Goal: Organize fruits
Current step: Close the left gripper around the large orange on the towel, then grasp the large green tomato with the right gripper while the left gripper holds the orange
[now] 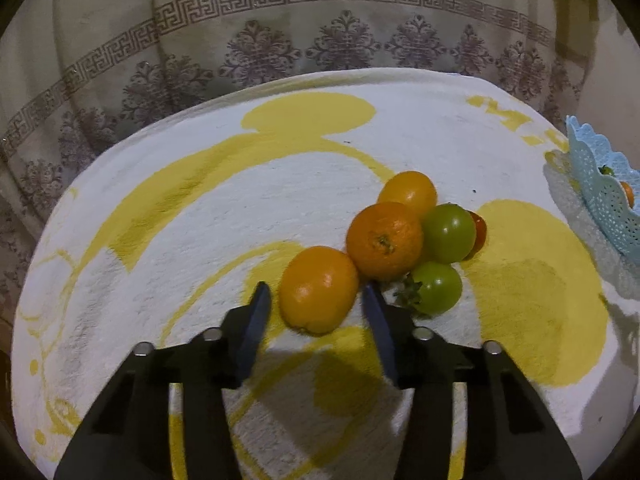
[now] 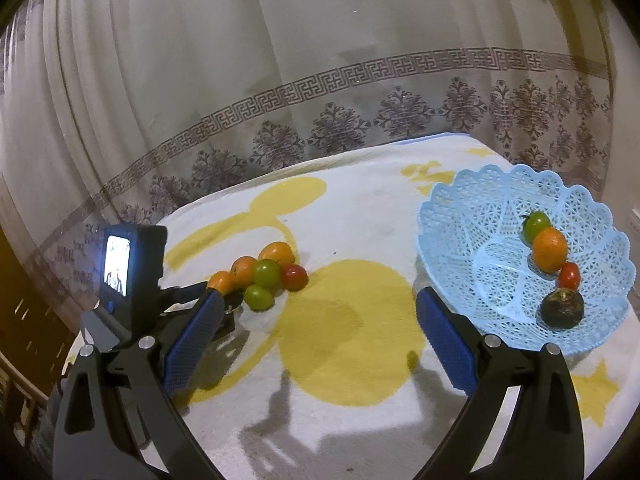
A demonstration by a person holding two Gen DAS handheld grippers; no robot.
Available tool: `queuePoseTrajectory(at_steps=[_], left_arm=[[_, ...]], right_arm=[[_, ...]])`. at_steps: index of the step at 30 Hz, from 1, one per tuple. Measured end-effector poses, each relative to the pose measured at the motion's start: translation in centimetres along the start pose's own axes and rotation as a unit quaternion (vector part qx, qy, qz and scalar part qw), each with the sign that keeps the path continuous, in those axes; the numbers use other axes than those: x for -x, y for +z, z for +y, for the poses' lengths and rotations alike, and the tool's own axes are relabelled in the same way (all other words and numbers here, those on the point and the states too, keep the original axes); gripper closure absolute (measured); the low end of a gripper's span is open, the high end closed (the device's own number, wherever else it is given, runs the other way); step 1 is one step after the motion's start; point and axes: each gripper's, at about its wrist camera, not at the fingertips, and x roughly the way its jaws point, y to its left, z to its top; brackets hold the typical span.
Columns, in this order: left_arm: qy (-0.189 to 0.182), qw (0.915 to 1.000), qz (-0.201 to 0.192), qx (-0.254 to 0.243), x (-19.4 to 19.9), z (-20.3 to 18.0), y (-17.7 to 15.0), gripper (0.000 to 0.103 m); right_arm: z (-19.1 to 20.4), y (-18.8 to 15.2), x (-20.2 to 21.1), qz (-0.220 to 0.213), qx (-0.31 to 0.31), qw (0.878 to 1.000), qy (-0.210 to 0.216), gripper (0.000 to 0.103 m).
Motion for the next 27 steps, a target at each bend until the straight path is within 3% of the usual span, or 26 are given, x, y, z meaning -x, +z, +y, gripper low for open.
queuePoseTrajectory(at_steps=[2,7,14,27], left_arm=[[-0.005,1.0000,-0.002,0.008,0.0,0.3,0.0,0.066],[-0.022,0.9992,-0.004,0.033,0.5,1.3,-0.2,0.066],[0.004,0.9984,-0.012,0.056,1.6,2.9,-0.6,0.066],[0.015,0.9948,-0.034,0.095,3.5,5.5,-0.4,0.066]], right_arm=[[0.4,0.0,-0.3,0.002,0.006,1.000,0.001,0.005],[2.0,-0.1,-1.6,0.014,0.034,0.999,0.006,0.005],[3.8,-0.1,-3.8,0.027,0.075,0.997,0.004,0.005],[5.1,-0.5,-8.4,0.087,0.075,0.993,0.014,0.028]])
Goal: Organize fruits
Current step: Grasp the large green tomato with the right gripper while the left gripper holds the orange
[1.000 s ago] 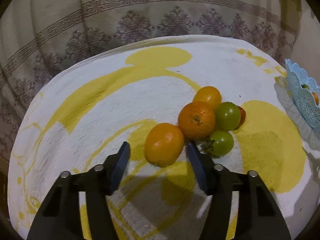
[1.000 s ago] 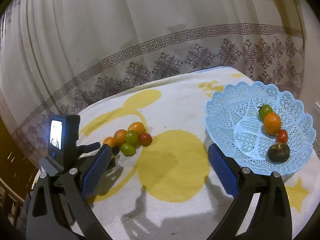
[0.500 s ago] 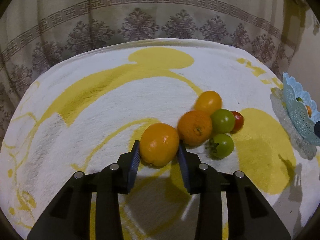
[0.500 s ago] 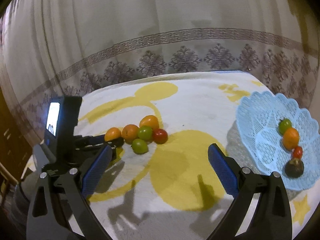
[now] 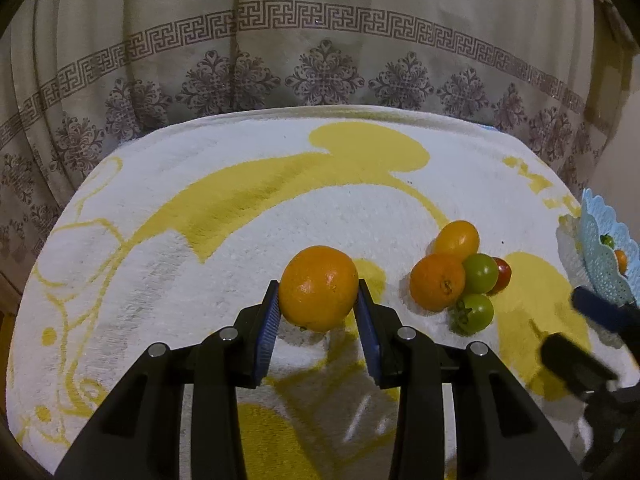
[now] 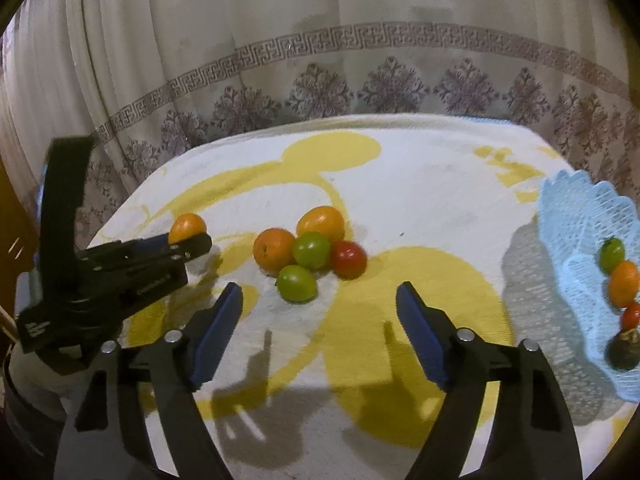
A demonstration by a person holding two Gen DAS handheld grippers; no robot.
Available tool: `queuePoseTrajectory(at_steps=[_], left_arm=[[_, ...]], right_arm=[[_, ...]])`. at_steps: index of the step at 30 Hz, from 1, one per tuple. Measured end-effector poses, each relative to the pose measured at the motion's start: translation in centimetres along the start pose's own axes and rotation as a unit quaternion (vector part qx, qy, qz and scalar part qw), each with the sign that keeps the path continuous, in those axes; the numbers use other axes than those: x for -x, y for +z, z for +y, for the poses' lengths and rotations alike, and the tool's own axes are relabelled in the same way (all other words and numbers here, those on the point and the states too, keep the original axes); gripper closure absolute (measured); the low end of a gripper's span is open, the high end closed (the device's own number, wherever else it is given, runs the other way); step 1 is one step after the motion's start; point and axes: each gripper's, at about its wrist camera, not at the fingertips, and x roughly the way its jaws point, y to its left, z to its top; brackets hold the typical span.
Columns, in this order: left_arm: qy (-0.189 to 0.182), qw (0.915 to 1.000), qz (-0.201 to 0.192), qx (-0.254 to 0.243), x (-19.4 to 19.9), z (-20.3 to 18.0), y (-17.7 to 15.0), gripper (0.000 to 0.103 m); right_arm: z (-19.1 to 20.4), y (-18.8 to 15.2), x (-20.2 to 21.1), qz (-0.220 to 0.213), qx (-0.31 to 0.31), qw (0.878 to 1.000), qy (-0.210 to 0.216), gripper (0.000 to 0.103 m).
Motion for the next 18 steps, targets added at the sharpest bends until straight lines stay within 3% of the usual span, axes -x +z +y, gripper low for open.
queuePoseTrajectory(at_steps=[6,18], left_arm=[[-0.002,0.9999,-0.001,0.013,0.1,0.5,0.1,0.066],[0.000,0.9995,0.000,0.030,-0.1,1.1,0.1,0.066]], right_arm=[[1.1,0.0,-3.3,0.041,0.018,0.999,0.004,0.045],[2.0,1.0,-7.1,0.062,0.028,0.997,-0.021,0.060]])
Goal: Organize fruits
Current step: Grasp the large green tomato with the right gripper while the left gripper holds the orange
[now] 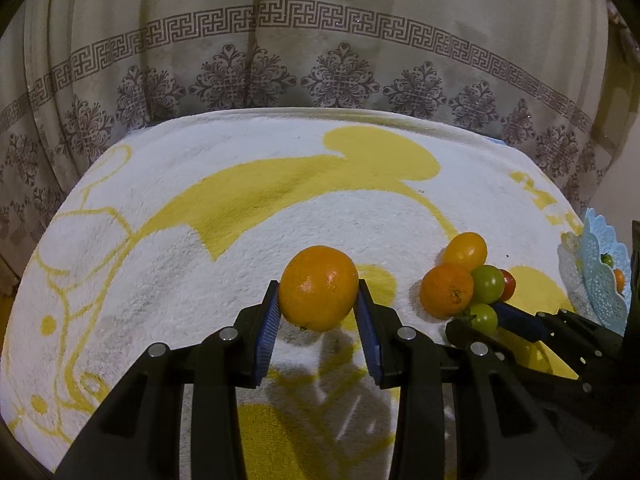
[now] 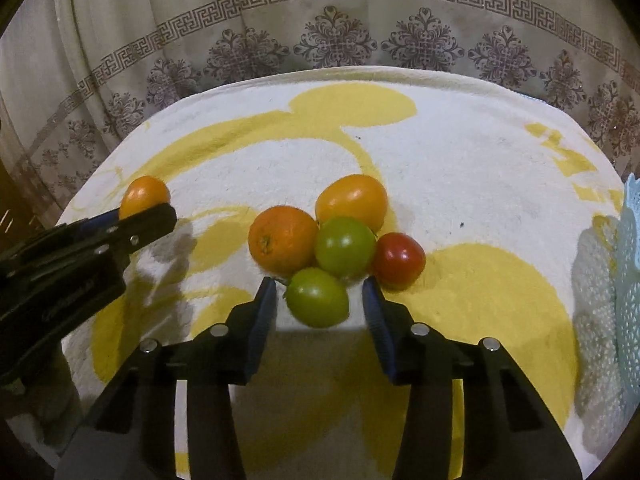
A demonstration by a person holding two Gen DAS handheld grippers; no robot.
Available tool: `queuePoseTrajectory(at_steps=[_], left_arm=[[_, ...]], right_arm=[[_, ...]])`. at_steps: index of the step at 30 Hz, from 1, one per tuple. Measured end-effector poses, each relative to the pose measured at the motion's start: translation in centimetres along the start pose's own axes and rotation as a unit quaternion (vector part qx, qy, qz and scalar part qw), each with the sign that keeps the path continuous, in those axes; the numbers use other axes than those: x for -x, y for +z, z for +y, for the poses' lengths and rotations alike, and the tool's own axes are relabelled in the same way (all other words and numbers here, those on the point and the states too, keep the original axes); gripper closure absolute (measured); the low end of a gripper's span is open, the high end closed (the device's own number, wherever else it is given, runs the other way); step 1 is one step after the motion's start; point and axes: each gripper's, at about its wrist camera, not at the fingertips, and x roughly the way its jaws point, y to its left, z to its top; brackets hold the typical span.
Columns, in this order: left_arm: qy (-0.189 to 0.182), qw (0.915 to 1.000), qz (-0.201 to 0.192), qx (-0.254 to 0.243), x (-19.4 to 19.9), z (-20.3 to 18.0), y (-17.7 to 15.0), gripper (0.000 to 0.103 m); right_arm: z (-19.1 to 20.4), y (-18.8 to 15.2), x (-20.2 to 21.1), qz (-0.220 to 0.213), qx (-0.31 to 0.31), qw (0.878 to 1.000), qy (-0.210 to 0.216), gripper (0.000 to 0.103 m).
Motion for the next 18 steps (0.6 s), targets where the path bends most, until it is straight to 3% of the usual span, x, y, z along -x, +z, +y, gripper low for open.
queuePoseTrajectory(at_steps=[6,18], left_arm=[[0.000,1.0000,0.002,0.002,-0.2,0.0,-0.1,0.066],[-0.007,1.0000,-0.004,0.000,0.3,-0.4,-0.2,0.066]], right_arm=[[-0.4,-0.4,0.4,-0.002,-0.005,1.000,0.001,0.072],[-1.7,-2.8,3.5,-0.007,-0.038,0.999,0.009,0.073]])
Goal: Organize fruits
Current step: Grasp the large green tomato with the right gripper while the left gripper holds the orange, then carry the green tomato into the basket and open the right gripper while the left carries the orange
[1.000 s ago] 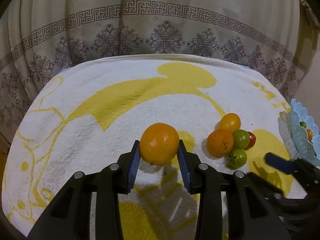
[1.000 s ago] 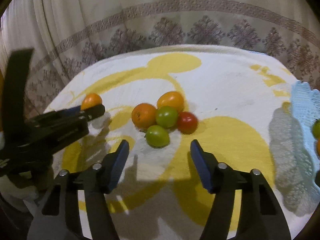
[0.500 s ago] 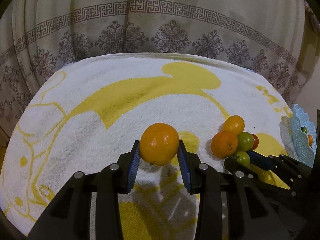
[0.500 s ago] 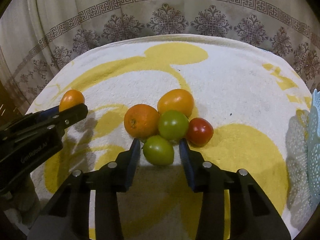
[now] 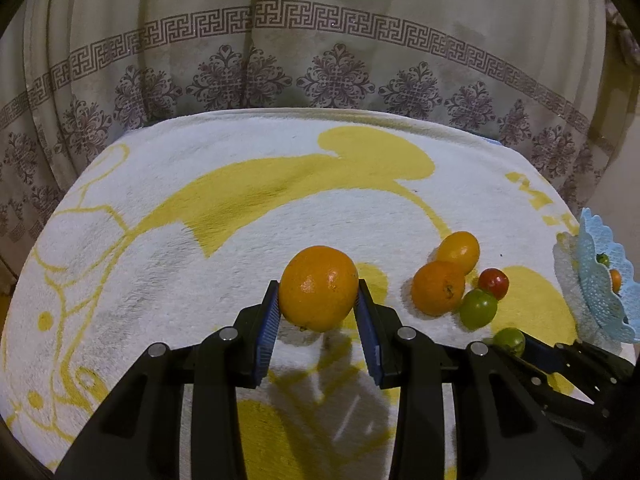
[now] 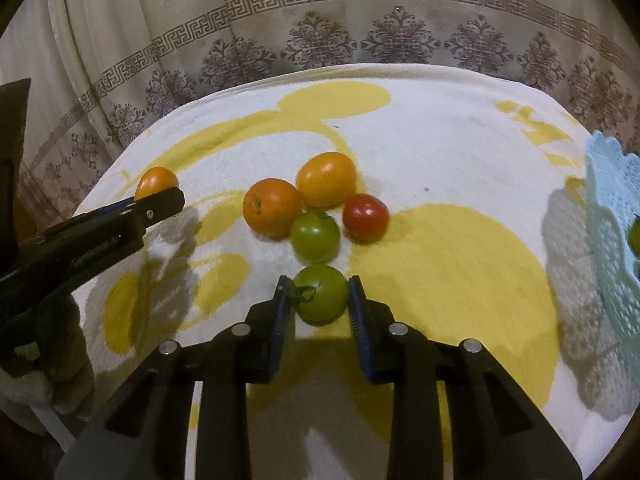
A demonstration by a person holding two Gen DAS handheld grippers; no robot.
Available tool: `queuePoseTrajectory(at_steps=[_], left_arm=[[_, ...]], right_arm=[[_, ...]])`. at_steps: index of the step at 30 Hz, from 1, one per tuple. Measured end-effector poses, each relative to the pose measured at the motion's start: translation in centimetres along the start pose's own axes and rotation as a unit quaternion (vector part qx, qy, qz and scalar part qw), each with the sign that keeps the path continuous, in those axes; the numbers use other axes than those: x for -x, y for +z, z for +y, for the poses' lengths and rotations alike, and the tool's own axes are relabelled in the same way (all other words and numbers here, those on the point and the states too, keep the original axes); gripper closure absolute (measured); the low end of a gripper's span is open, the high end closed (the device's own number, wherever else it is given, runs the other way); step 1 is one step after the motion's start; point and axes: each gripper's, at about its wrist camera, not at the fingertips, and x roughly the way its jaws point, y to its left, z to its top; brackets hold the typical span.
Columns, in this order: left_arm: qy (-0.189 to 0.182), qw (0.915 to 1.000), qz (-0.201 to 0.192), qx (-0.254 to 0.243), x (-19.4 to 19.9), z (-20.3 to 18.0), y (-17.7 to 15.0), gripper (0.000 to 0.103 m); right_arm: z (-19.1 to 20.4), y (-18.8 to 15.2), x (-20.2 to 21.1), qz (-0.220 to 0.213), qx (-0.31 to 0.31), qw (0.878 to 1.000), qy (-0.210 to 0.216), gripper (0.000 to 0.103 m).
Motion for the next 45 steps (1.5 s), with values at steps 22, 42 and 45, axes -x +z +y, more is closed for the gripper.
queuePoseTrajectory(at_steps=[22,42,45], left_arm=[[-0.057,0.9977,-0.024,-0.026,1.9,-2.8,-0.3,0.066],[-0.099,0.9919,-0.041,-0.068,3.8,-6.7,-1.4,0.066],[-0.100,0.9914,-0.042,-0.073,4.0,-7.1,-1.5,0.066]], right_arm=[[-1.8,-0.4,5.5,-0.051,-0.038,0.998,-0.008,0.073],[-6.9,-0.3,11.0,-0.100,-0.097,0.989,-0.041,0.073],[-8.0,-0.5,11.9,-0.110,-0.110,0.987,-0.050,0.073]])
